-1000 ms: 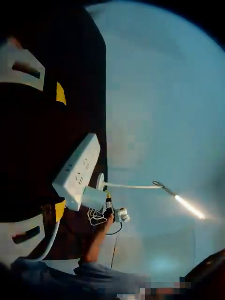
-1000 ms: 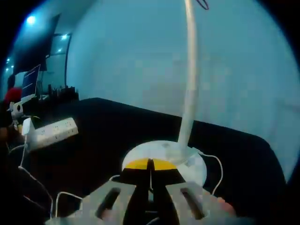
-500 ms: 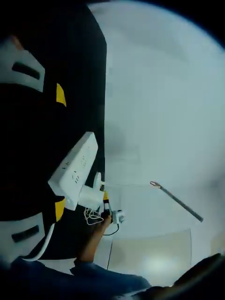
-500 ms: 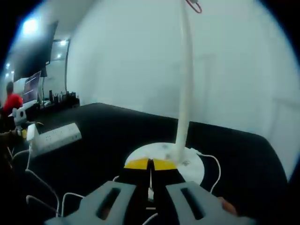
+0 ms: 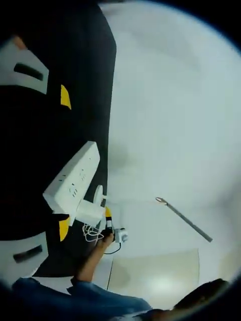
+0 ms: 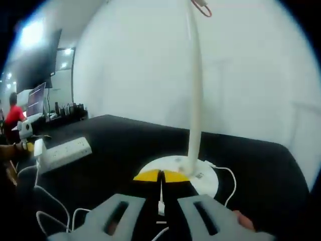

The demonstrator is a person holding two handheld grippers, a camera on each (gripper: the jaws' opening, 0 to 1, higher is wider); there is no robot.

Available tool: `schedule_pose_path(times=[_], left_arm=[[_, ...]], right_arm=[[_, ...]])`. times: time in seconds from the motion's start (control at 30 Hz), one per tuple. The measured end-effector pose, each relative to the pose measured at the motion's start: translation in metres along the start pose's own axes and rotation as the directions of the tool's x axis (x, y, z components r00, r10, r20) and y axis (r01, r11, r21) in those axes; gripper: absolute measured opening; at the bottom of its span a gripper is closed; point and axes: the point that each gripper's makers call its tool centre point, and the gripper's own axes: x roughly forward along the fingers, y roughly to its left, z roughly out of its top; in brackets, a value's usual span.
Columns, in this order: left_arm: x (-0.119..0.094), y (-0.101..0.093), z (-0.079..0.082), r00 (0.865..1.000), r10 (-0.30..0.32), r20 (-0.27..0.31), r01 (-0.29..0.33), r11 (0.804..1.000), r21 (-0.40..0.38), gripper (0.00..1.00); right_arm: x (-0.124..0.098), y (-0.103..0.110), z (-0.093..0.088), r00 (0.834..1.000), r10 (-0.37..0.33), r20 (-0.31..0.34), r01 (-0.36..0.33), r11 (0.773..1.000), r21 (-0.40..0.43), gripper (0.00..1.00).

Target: Insert the desk lamp plug into the socket, turn on the power strip switch, turn on the lamp switch, then turn off the lamp switch, turn off the power strip switch, and remove the plug from the socket.

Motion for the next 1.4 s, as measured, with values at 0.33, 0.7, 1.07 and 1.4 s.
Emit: schedule_pose_path(times=[0.33, 0.7, 1.07, 1.4], left_arm=[[-0.018, -0.002, 0.026, 0.997, 0.034, 0.065, -0.033, 0.999, -0.018, 0.84], [-0.019, -0.030, 0.050, 0.994, -0.011, 0.105, 0.009, 1.000, 0.015, 0.77], [-0.001, -0.048, 0.040, 0.998, -0.054, 0.011, 0.053, 0.996, 0.076, 0.65], [0.011, -0.080, 0.028, 0.997, -0.071, -0.032, 0.074, 0.992, 0.103, 0.57]], right_arm=[[-0.004, 0.012, 0.004, 1.000, 0.020, 0.007, -0.020, 1.000, -0.006, 0.04], [-0.008, 0.028, 0.011, 0.997, 0.073, 0.004, -0.073, 0.997, -0.023, 0.14], [-0.007, 0.040, 0.009, 0.989, 0.147, -0.024, -0.148, 0.989, -0.019, 0.26], [-0.019, 0.043, 0.027, 0.978, 0.206, 0.018, -0.205, 0.978, -0.024, 0.29]])
